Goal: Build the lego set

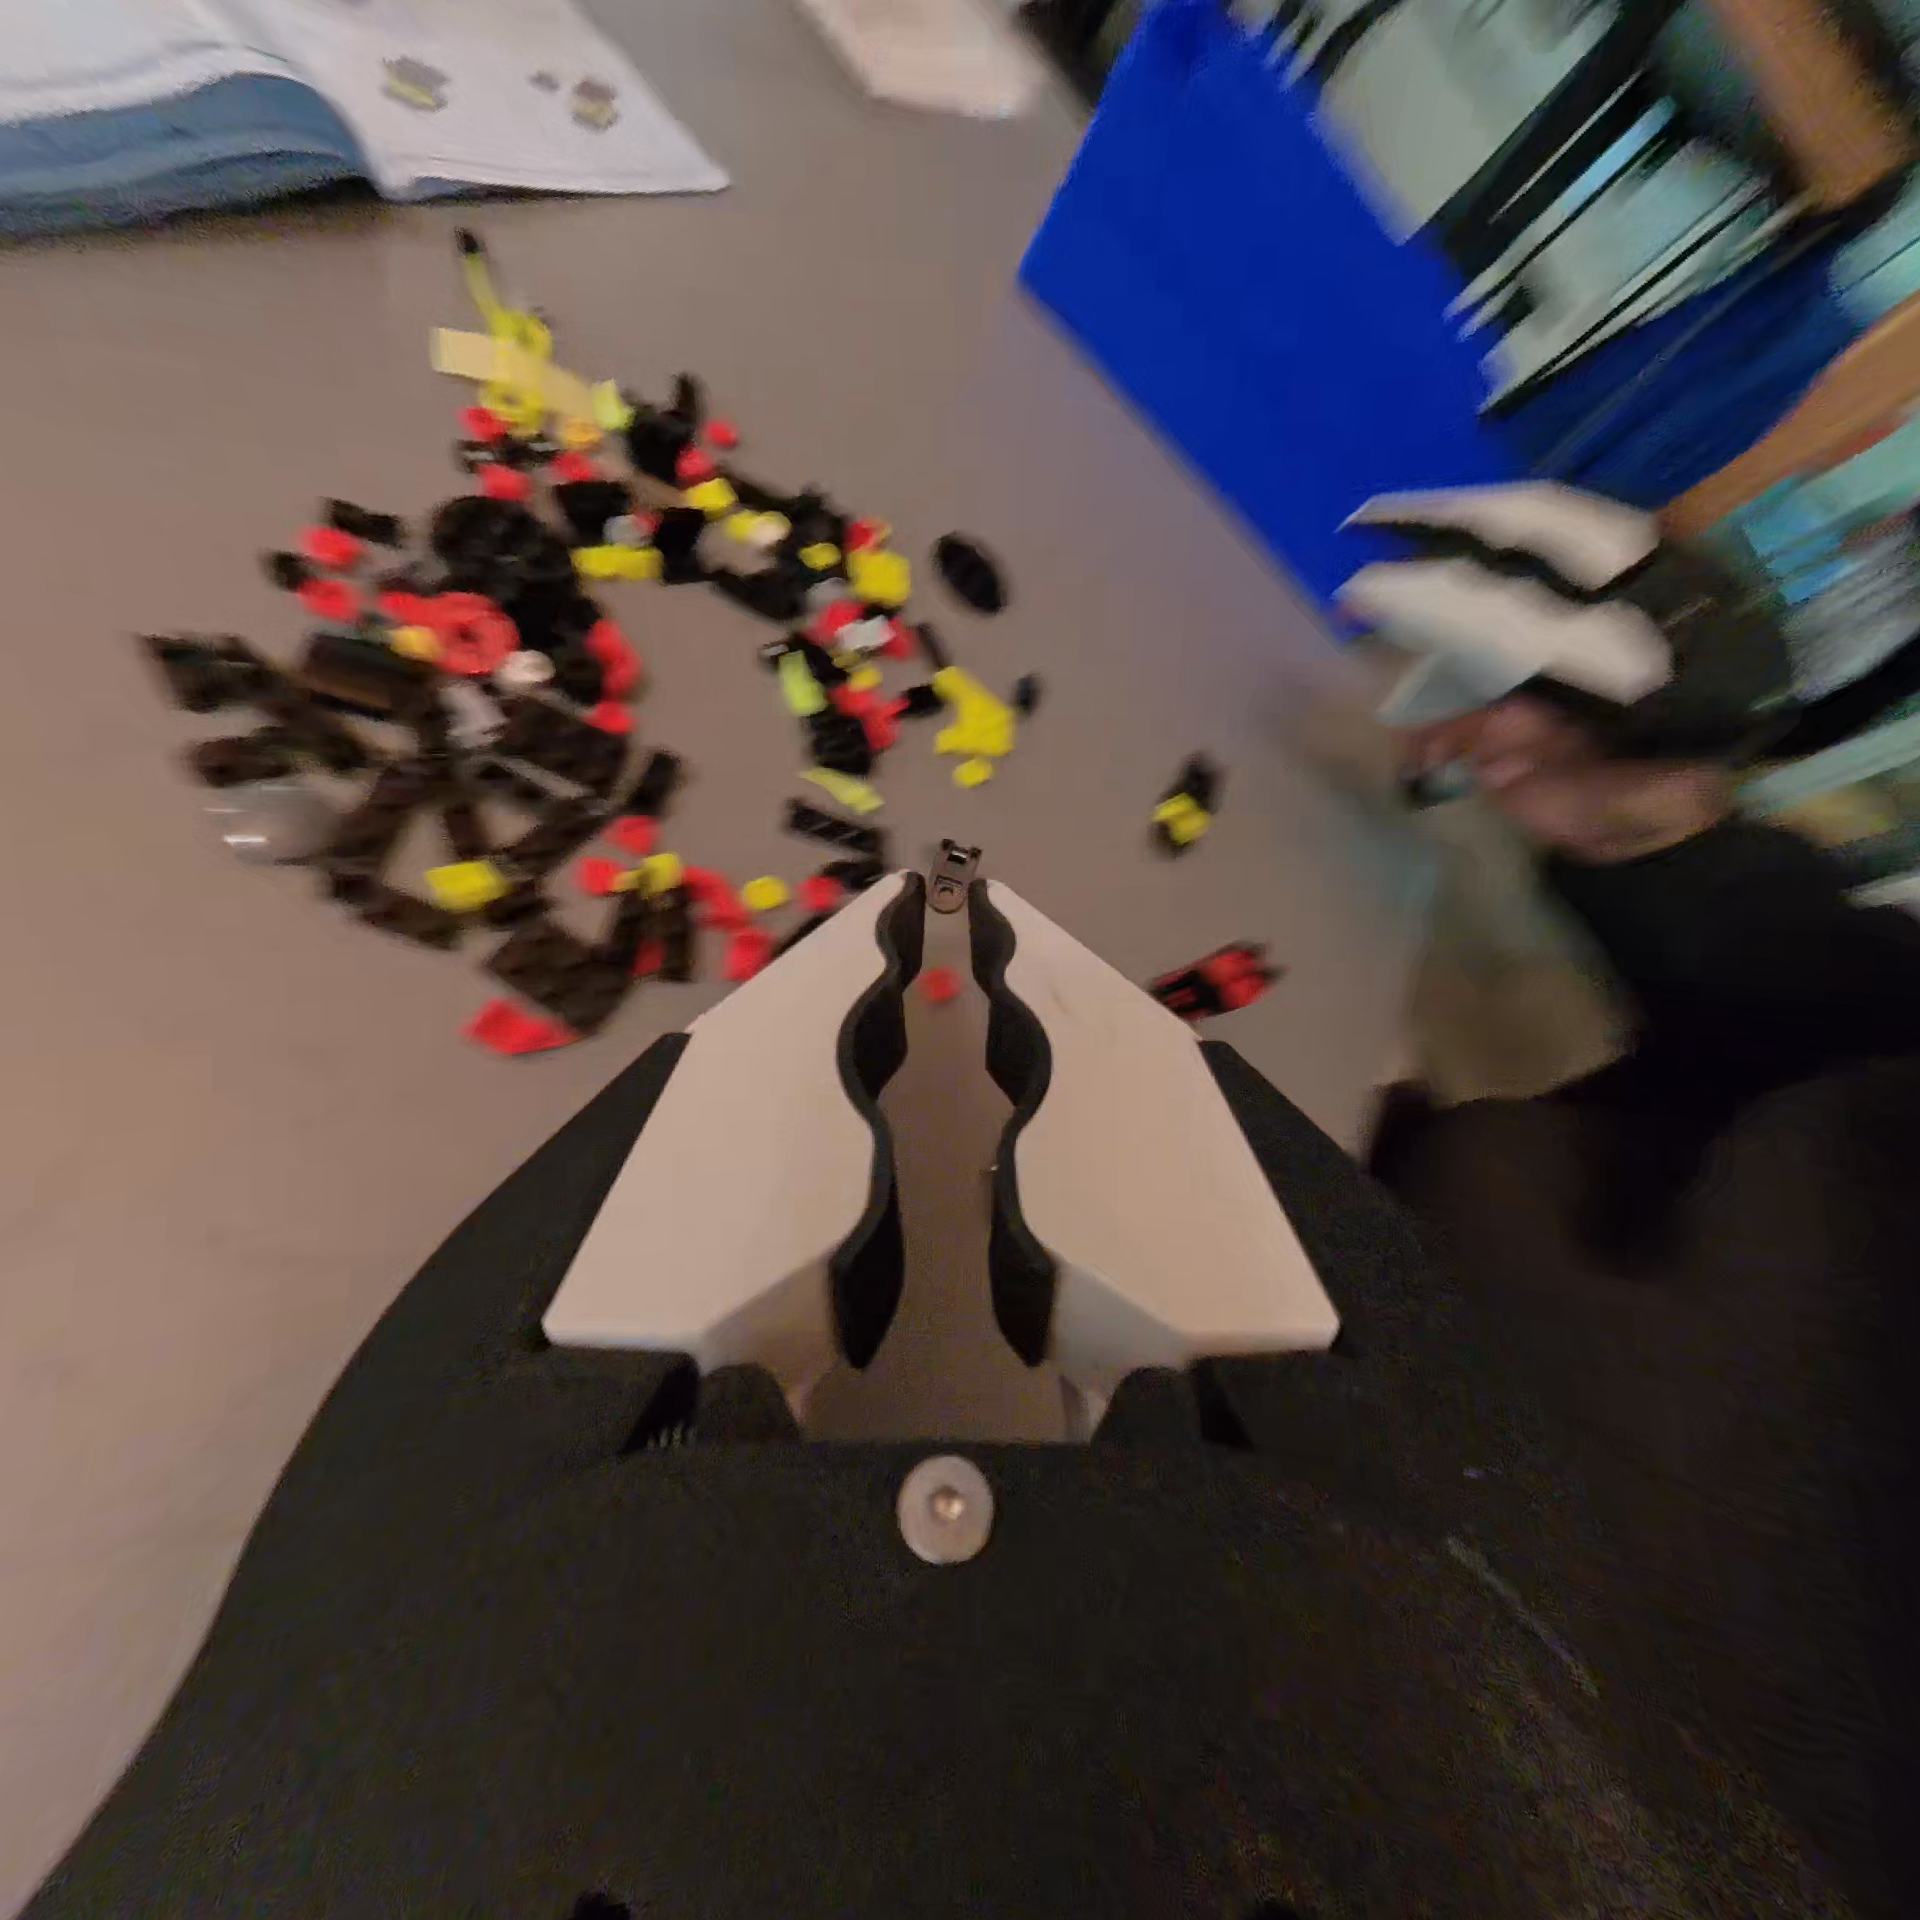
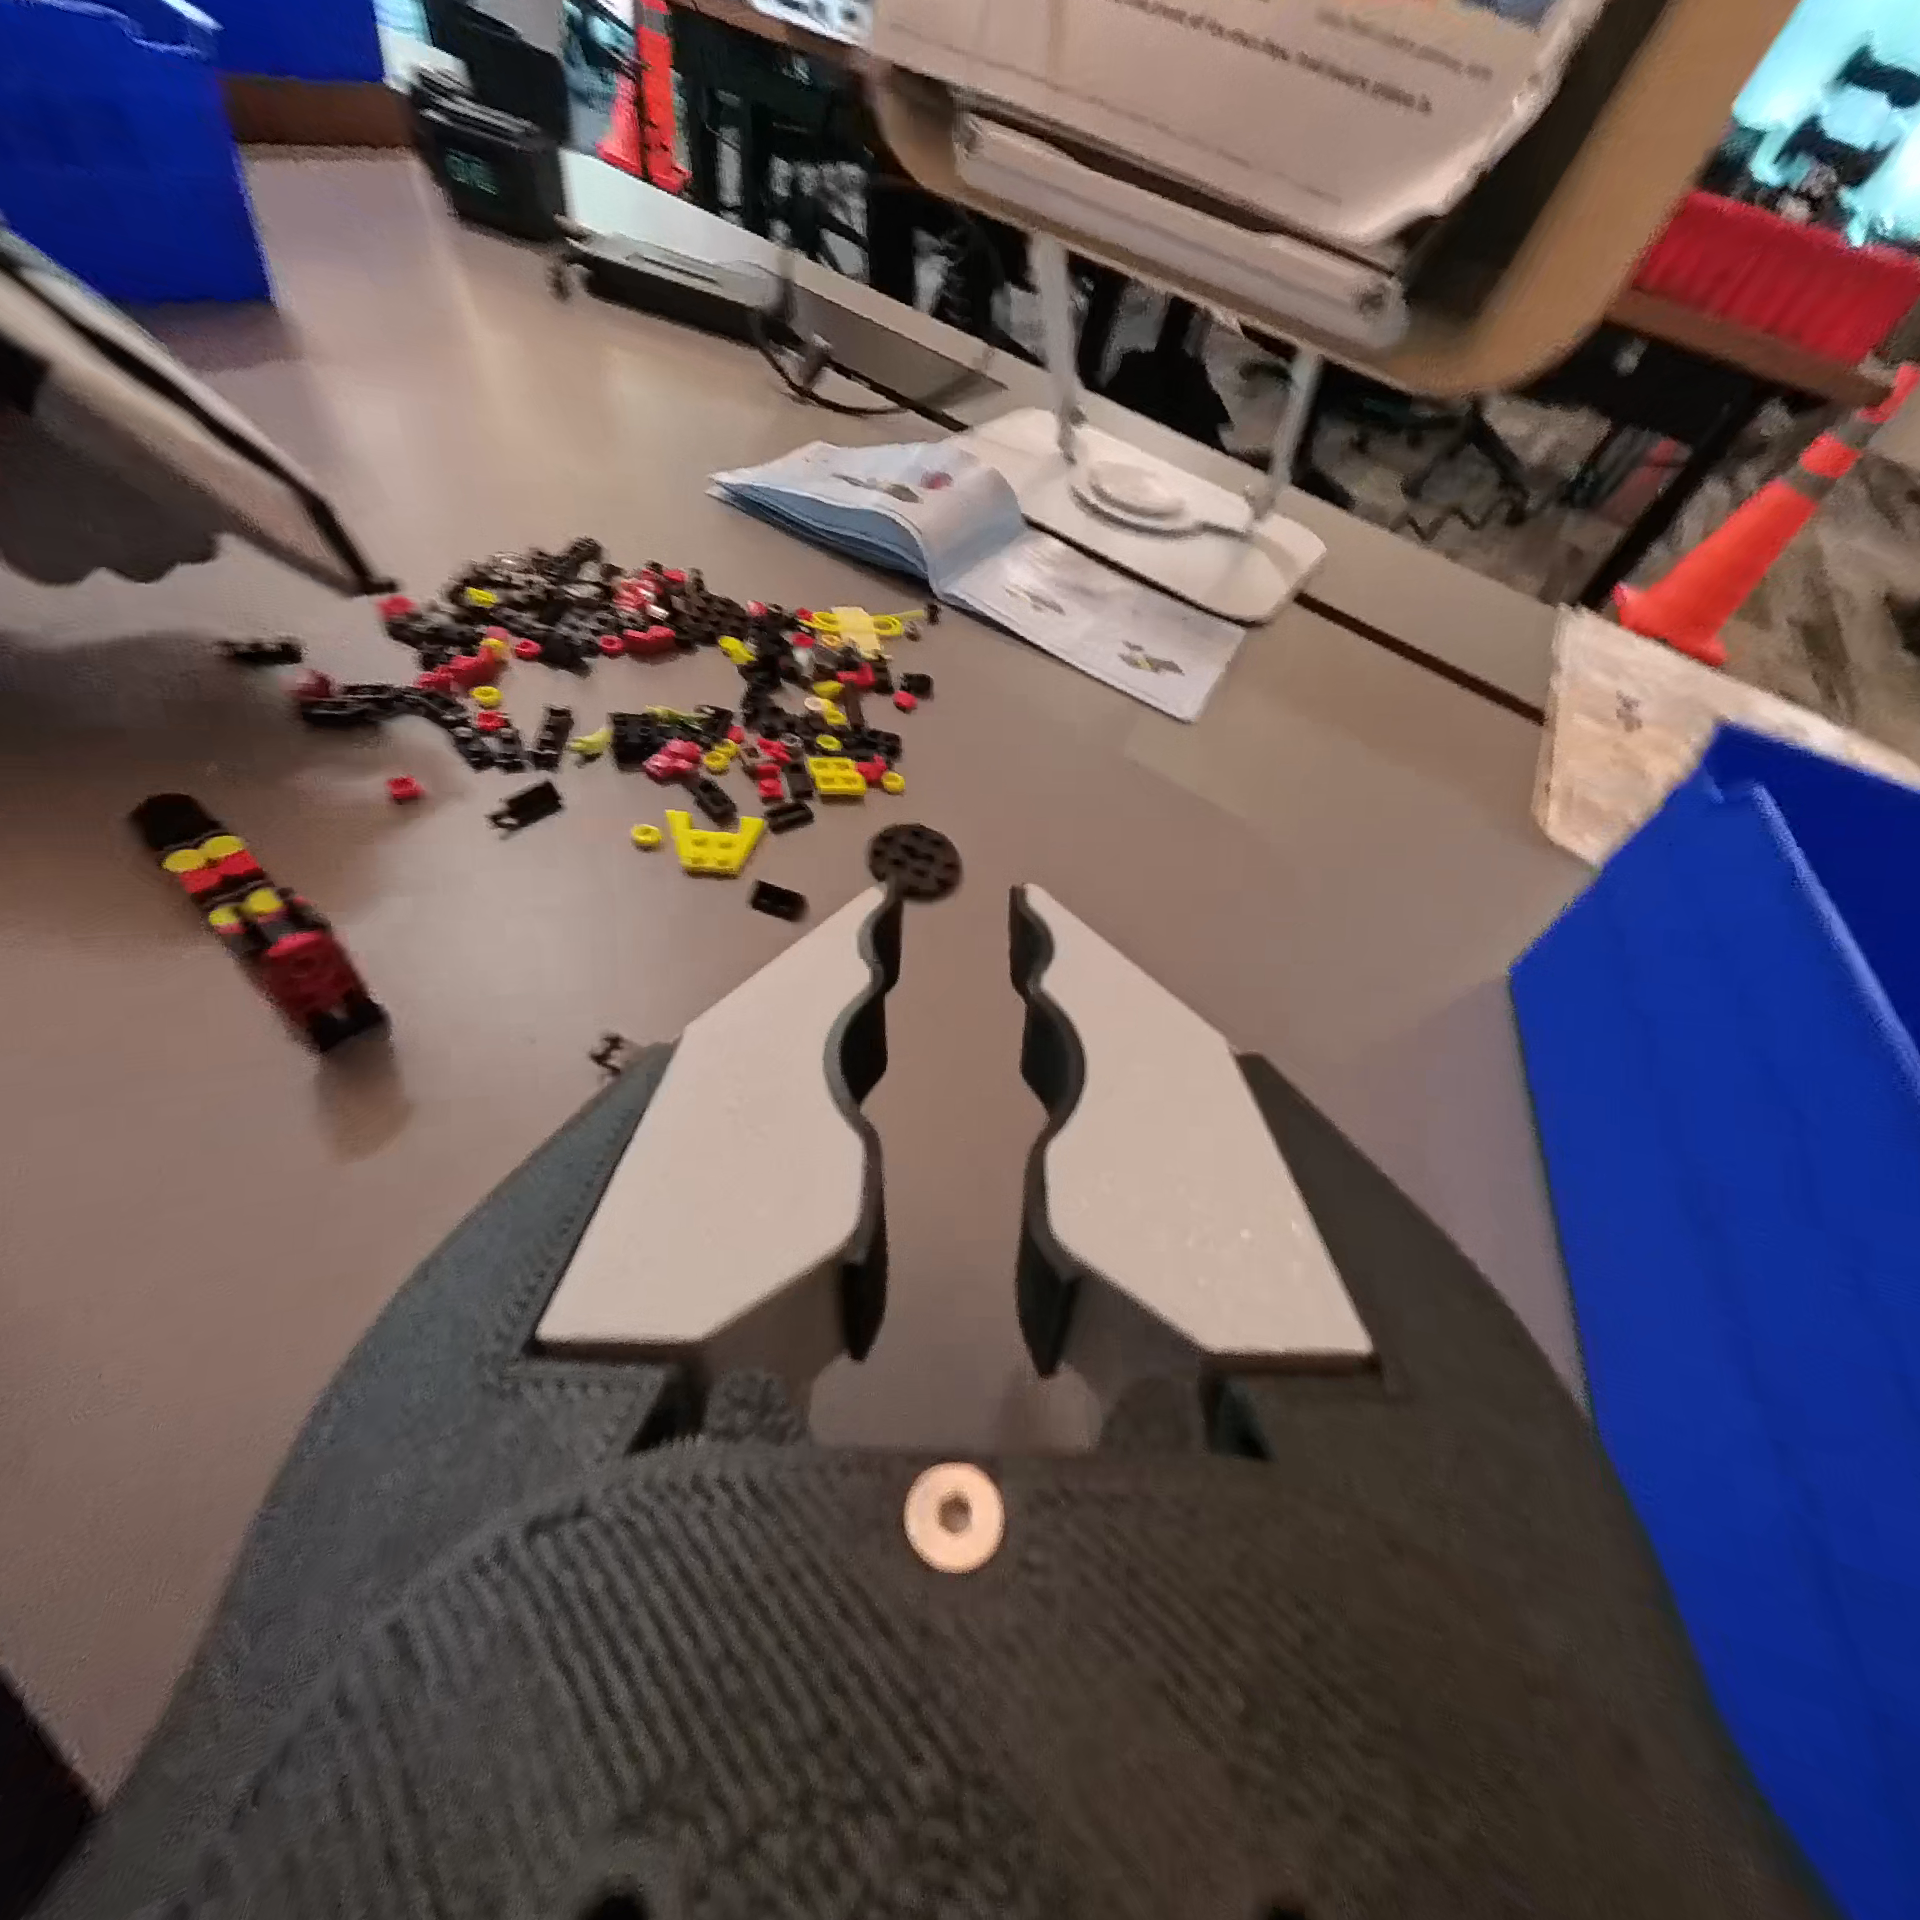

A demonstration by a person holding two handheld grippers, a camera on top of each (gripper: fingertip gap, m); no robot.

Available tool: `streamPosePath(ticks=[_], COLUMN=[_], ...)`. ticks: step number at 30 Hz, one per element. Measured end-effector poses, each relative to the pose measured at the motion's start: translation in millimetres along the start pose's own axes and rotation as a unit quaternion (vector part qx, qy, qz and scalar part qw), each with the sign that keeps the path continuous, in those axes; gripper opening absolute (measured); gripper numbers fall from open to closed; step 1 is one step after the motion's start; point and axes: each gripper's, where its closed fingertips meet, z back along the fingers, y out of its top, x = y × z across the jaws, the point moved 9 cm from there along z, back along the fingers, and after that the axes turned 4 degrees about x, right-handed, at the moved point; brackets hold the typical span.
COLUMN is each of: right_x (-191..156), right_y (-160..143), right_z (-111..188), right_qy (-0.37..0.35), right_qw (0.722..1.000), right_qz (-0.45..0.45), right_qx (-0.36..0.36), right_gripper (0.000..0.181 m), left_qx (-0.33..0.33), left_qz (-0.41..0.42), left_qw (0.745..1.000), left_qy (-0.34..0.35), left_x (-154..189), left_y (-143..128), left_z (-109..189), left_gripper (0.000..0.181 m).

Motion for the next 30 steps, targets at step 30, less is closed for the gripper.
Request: streamPosePath(ticks=[30], right_x=[-90], right_y=[20], right_z=[19], right_qy=[0.337], right_qw=[0.936], right_qz=[0.050], right_qx=[0.087], right_gripper=[0.009], left_qx=[-0.162], left_qz=[0.237], left_qw=[0.912], left_qy=[-0.292], left_x=[94], left_y=[-33], left_z=[-45], left_gripper=[0.004])
